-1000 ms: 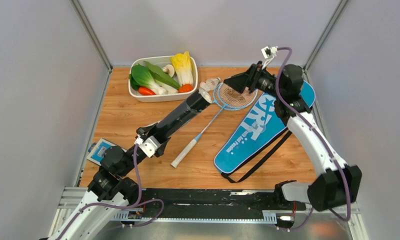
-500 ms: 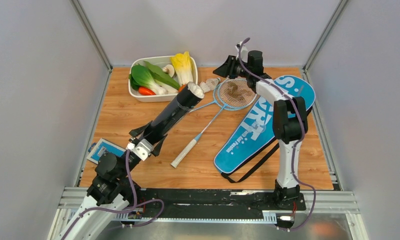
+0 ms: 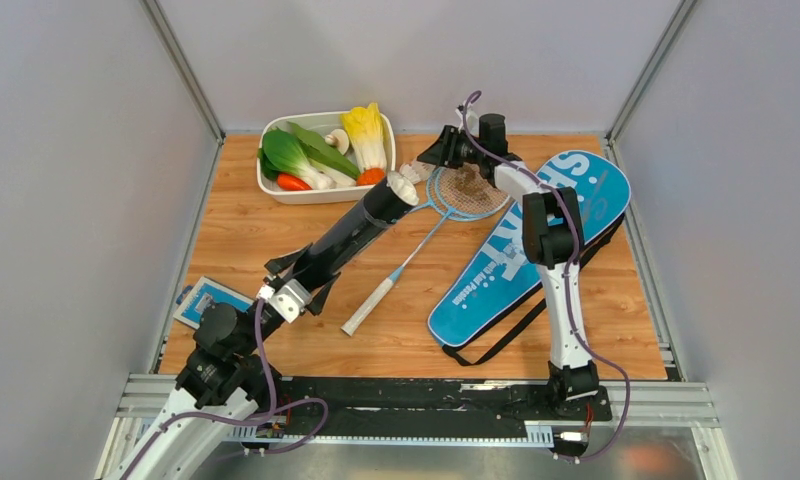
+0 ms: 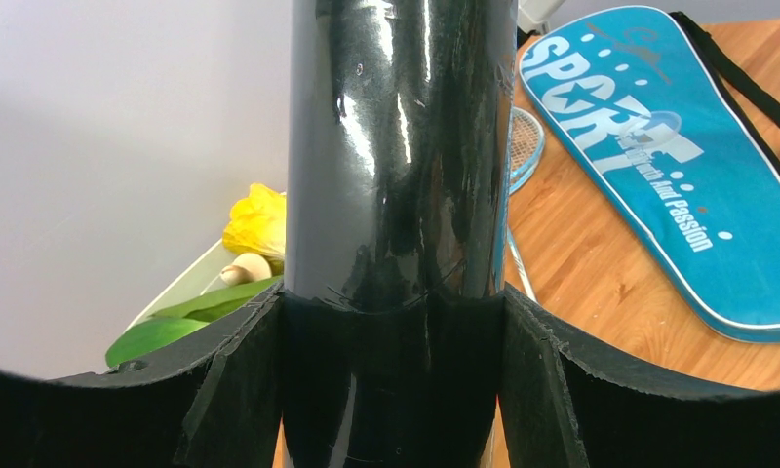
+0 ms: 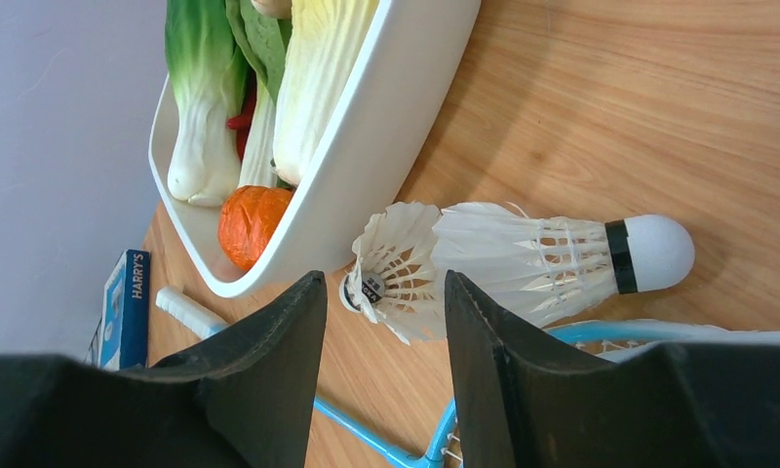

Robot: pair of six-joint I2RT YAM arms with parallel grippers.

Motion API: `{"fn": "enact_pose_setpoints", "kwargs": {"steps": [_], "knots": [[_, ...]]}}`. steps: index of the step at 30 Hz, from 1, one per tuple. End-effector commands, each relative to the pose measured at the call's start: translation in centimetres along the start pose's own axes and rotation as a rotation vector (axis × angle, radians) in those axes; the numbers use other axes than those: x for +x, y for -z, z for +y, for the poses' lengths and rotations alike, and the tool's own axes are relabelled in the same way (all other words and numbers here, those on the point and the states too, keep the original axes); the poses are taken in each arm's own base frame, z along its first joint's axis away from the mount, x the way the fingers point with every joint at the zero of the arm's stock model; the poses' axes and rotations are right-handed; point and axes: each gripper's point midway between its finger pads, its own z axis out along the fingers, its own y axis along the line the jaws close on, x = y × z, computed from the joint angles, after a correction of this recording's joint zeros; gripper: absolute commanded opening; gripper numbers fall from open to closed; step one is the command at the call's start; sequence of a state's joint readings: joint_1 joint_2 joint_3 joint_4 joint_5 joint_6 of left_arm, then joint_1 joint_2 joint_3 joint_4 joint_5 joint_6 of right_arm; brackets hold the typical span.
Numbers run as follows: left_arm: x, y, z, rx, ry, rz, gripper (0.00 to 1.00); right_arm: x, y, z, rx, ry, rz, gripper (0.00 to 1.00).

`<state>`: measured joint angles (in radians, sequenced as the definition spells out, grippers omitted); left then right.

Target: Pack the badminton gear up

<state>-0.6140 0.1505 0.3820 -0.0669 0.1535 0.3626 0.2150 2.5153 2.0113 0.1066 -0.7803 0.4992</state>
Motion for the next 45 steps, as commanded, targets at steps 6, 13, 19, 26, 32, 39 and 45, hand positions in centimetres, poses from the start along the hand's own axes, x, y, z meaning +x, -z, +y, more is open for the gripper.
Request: {"fn": "enact_pose_setpoints", "kwargs": {"steps": [6, 13, 19, 26, 32, 39, 45], "knots": [[-2.7, -0.4, 0.2, 0.013, -0.004, -0.098, 0.38, 0.6, -1.9, 1.7, -0.085, 0.043, 0.011, 0.51], [-2.5, -0.6, 0.0, 0.022, -0.004, -0.091, 0.37, 1.0, -3.1, 2.3, -0.105, 0.049, 0.013, 0.51], [-2.4, -0.6, 0.0, 0.022, -0.007, -0.086, 0.38, 2.0, -3.6, 2.4, -0.100, 0.054, 0.027, 0.38], [-2.1, -0.7, 0.0, 0.025, -0.007, -0.078, 0.38, -0.5, -1.4, 5.3, -0.115, 0.108, -0.003, 0.01], [-1.9, -0.7, 0.0, 0.019, -0.006, -0.069, 0.38, -3.8, 3.2, 9.8, -0.140, 0.112, -0.044, 0.00], [-1.2, -1.0, -0.2, 0.031, 0.007, -0.040, 0.38, -5.8, 9.5, 17.0, -0.198, 0.169, -0.070, 0.00], [0.2, -1.2, -0.4, 0.037, 0.017, 0.018, 0.38, -7.0, 16.0, 23.7, -0.185, 0.305, -0.157, 0.00]]}}
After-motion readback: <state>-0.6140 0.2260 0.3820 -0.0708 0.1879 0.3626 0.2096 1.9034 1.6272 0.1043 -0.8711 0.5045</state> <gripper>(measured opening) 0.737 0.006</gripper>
